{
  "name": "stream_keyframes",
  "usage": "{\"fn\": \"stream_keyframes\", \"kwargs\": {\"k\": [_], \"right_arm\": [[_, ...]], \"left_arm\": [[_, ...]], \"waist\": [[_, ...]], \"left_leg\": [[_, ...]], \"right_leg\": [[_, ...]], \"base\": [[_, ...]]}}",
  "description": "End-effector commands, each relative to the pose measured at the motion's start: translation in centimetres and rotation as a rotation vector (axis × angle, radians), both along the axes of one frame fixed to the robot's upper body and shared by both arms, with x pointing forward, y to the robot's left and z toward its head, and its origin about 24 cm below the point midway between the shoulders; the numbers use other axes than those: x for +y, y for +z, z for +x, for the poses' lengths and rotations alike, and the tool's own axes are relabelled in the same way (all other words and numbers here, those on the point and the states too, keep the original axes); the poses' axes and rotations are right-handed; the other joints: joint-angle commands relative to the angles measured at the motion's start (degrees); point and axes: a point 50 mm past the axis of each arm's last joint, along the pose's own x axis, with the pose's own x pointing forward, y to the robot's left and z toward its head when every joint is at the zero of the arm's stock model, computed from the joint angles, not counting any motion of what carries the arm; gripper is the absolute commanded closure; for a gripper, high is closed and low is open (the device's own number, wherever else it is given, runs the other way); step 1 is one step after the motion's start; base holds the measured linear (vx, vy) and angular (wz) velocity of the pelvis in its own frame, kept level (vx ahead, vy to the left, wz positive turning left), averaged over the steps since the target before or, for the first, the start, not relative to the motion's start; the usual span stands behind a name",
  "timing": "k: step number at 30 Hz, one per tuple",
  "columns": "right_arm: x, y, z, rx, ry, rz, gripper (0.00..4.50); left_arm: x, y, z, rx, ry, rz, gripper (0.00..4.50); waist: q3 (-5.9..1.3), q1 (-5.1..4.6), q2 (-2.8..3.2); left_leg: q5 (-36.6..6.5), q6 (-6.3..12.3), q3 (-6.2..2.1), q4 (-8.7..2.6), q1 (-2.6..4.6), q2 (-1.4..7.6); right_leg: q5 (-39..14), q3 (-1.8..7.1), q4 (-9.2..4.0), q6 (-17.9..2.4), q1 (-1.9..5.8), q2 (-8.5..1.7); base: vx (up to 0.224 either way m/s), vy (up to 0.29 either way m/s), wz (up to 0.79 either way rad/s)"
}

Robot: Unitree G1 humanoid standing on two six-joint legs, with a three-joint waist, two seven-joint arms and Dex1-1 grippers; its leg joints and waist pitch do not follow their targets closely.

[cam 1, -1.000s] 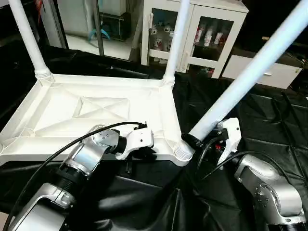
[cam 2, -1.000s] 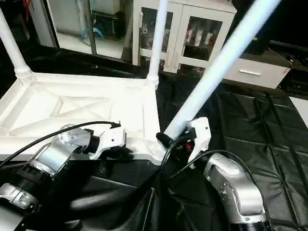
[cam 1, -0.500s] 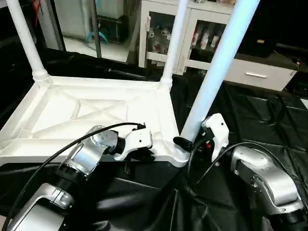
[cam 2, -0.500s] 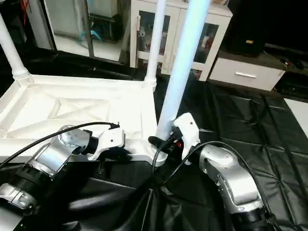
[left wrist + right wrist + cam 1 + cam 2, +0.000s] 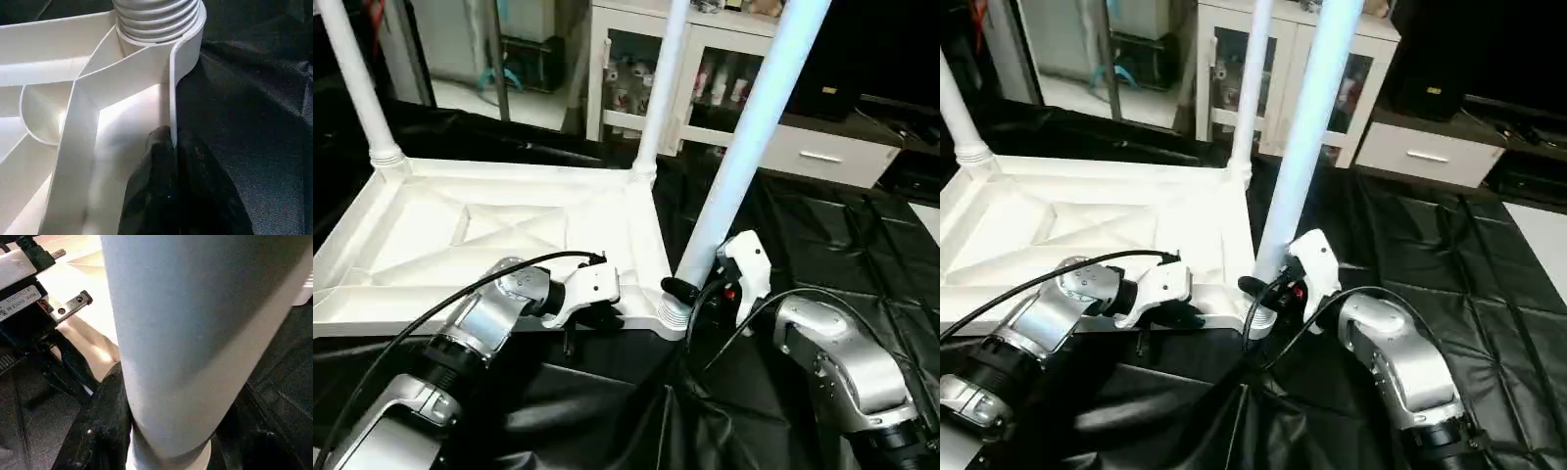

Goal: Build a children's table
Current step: Insert table leg to table base

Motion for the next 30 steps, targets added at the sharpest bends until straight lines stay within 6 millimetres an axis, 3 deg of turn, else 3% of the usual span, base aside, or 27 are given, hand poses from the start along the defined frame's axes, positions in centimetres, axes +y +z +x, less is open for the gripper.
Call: {"fn": "stream_keyframes", "kwargs": {"k": [1,8,11,13,14,15,17,18,19,20,21,22,23,24,25,26,27,28,29,30], "right_arm": [[-1.6,-5.5,-1.7,0.239,-0.08,-0.152,2.65],[-1.9,-5.9,-0.7,0.222,-0.23,-0.174,2.65],[-2.1,-6.2,0.1,0.216,-0.349,-0.194,2.65],[-2.4,-6.5,1.5,0.219,-0.535,-0.214,2.65],[-2.4,-6.5,1.5,0.219,-0.543,-0.215,2.65],[-2.4,-6.6,1.8,0.222,-0.575,-0.221,2.65],[-2.3,-6.7,2.2,0.228,-0.624,-0.227,2.65],[-1.8,-6.8,3.3,0.22,-0.731,-0.236,2.65],[-1.8,-6.8,3.3,0.22,-0.731,-0.236,2.65],[-1.6,-6.7,3.7,0.213,-0.772,-0.24,2.65],[-1.3,-6.7,4.1,0.211,-0.821,-0.232,2.65],[-0.8,-6.8,4.5,0.209,-0.856,-0.227,2.65],[-0.5,-6.8,4.7,0.209,-0.879,-0.224,2.65],[-0.4,-6.8,4.8,0.211,-0.886,-0.222,2.65],[0.1,-7.0,5.2,0.223,-0.943,-0.207,2.65],[0.2,-7.1,5.3,0.226,-0.969,-0.205,2.65],[0.2,-7.1,5.3,0.226,-0.969,-0.205,2.65],[0.5,-7.0,5.7,0.226,-1.006,-0.195,2.65],[0.5,-6.8,6.0,0.216,-1.022,-0.187,2.65],[0.5,-6.6,6.1,0.208,-1.03,-0.18,2.65]], "left_arm": [[-0.2,-0.5,-0.1,0.007,0.01,0.016,4.5],[-0.7,-0.3,-0.1,0.023,0.045,-0.036,4.5],[-1.4,-0.1,0.1,0.033,0.084,-0.076,4.5],[-2.7,0.2,0.8,0.027,0.156,-0.111,4.5],[-2.8,0.2,0.8,0.026,0.16,-0.112,4.5],[-3.1,0.3,1.0,0.021,0.176,-0.119,4.5],[-3.7,0.4,1.3,0.014,0.205,-0.133,4.5],[-5.3,1.0,2.3,-0.016,0.297,-0.164,4.5],[-5.3,1.0,2.3,-0.016,0.297,-0.164,4.5],[-5.9,1.3,2.7,-0.028,0.333,-0.172,4.5],[-6.6,1.5,3.1,-0.045,0.381,-0.176,4.5],[-7.5,1.9,3.5,-0.074,0.42,-0.184,4.5],[-8.1,2.1,3.7,-0.091,0.445,-0.188,4.5],[-8.2,2.1,3.8,-0.094,0.448,-0.19,4.5],[-9.6,2.6,4.1,-0.124,0.467,-0.212,4.5],[-10.1,2.8,4.2,-0.135,0.473,-0.221,4.5],[-10.1,2.8,4.2,-0.135,0.473,-0.221,4.5],[-11.0,3.2,4.2,-0.152,0.459,-0.227,4.5],[-11.4,3.4,4.1,-0.16,0.442,-0.231,4.5],[-11.6,3.5,4.1,-0.165,0.431,-0.234,4.5]], "waist": [[-0.74,-0.09,1.0],[-0.4,-0.54,1.0],[-0.24,-1.32,1.35],[-0.25,-2.42,1.64],[-0.24,-2.59,1.92],[-0.23,-2.96,2.11],[-0.15,-3.3,2.4],[0.01,-3.57,2.07],[0.21,-3.84,2.11],[0.28,-3.86,2.08],[0.31,-4.08,2.4],[0.21,-3.51,2.77],[0.87,-2.55,3.33],[0.36,0.49,2.38],[0.3,-0.28,-1.92],[-0.39,-0.45,-1.6],[-0.89,0.14,-1.75],[-1.99,1.34,-0.12],[-2.09,0.99,0.33],[-1.54,0.01,0.74]], "left_leg": [[-30.0,-3.89,-3.42,-5.31,0.82,4.99],[-33.0,-4.07,-3.86,-5.41,0.91,4.94],[-36.66,-5.02,-4.63,-5.55,1.0,4.85],[-39.55,-5.78,-5.61,-6.12,0.33,4.78],[-40.53,-6.18,-5.69,-6.29,0.4,4.88],[-42.64,-6.47,-6.06,-6.6,0.31,4.84],[-44.63,-6.63,-6.01,-6.77,0.6,4.86],[-44.76,-6.36,-5.71,-6.51,0.96,4.65],[-45.33,-6.0,-5.48,-5.96,1.93,4.32],[-45.1,-5.54,-5.48,-5.83,2.1,4.24],[-45.91,-5.52,-5.58,-6.67,1.17,4.76],[-48.44,-5.82,-5.29,-9.6,-1.84,6.12],[-52.03,-6.21,-4.06,-12.83,-4.1,6.86],[-48.78,-4.03,-0.47,-13.05,-3.26,5.61],[-33.96,-3.54,-1.27,-2.49,3.79,2.75],[-22.78,-1.21,-1.82,2.82,4.04,1.75],[-6.63,1.13,-3.87,0.81,-3.33,2.43],[1.57,-1.36,-3.9,-2.96,-3.48,3.37],[0.43,-2.19,-3.79,-3.19,-1.52,4.13],[-4.12,-4.08,-3.54,-3.2,-0.85,4.31]], "right_leg": [[-29.55,3.51,-5.54,-5.87,-0.73,-5.94],[-35.69,3.27,-6.17,-4.28,-1.06,-6.07],[-39.42,2.49,-6.64,-3.31,-1.05,-6.12],[-37.5,1.42,-6.77,-3.1,0.08,-5.83],[-36.38,1.28,-6.64,-3.43,0.16,-5.77],[-34.78,0.48,-6.71,-3.44,0.66,-5.52],[-31.59,0.3,-6.66,-4.04,0.51,-5.46],[-32.55,0.22,-7.06,-4.14,-0.08,-5.55],[-35.24,-0.7,-7.99,-3.65,-0.81,-5.37],[-35.95,-1.17,-8.38,-3.01,-0.58,-5.26],[-33.82,-1.63,-7.41,-2.96,0.6,-5.11],[-25.43,-1.12,-1.7,-3.66,3.35,-3.97],[-20.58,-1.33,2.64,-3.87,4.67,-2.45],[-11.55,0.19,5.45,-3.36,2.77,-1.14],[-38.67,3.82,-5.78,-2.27,-5.27,-7.32],[-48.04,4.74,-8.46,-2.7,-5.6,-9.72],[-45.87,6.14,-5.87,-2.51,1.93,-11.05],[-25.67,2.81,-2.95,-2.85,2.13,-6.54],[-15.9,2.25,-2.09,-3.63,0.25,-4.84],[-3.08,2.34,-1.0,-6.54,-0.43,-3.84]], "base": [[0.0,0.0,0.0],[0.0,0.0,0.0],[0.0,0.0,0.0],[0.0,0.0,0.0],[-0.043,0.038,-0.19],[0.0,0.0,0.0],[0.0,0.0,0.0],[0.0,0.0,0.0],[0.0,0.0,0.0],[0.0,0.0,0.0],[0.0,0.0,0.0],[0.0,0.0,0.0],[-0.084,-0.004,0.06],[-0.055,-0.089,0.33],[-0.055,-0.089,0.33],[0.105,-0.141,0.18],[0.178,-0.053,-0.33],[0.178,-0.053,-0.33],[0.115,0.003,-0.16],[0.0,0.0,0.0]]}}
